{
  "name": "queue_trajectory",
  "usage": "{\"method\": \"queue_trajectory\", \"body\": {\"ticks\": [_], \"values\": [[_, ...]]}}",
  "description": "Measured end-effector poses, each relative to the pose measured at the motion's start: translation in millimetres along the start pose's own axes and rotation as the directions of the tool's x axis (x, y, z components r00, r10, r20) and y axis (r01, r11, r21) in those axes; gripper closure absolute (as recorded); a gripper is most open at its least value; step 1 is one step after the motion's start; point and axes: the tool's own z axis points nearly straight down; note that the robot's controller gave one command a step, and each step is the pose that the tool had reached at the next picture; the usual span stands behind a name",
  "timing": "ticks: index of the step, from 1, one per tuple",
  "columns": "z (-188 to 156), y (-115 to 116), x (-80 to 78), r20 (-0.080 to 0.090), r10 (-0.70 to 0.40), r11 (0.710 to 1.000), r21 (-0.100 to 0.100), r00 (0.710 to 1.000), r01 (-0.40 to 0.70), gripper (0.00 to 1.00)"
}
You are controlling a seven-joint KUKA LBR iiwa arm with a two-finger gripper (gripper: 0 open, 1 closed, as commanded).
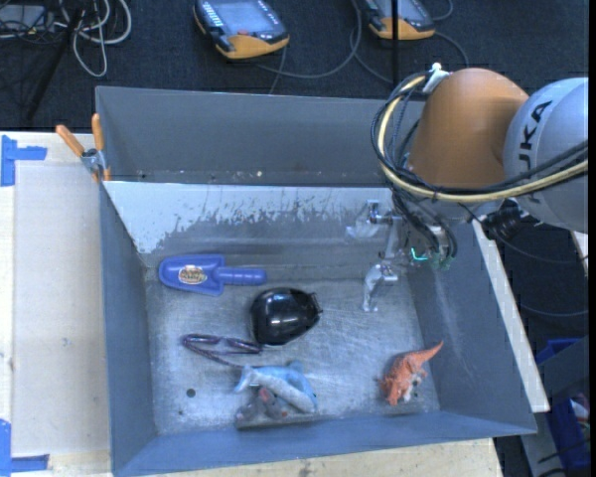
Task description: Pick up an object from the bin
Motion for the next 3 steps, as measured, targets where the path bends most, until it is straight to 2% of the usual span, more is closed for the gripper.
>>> {"method": "queue_trajectory", "body": {"ticks": [1,2,3], "values": [[-5,0,-1.6,0.008,0.000,1.000,0.000,1.000,0.000,0.00],[-7,43,-2.1,0.009,-0.075,0.997,0.002,0.997,0.075,0.00],[42,61,0.5,0.014,-0.058,0.998,0.000,0.998,0.058,0.00]]}}
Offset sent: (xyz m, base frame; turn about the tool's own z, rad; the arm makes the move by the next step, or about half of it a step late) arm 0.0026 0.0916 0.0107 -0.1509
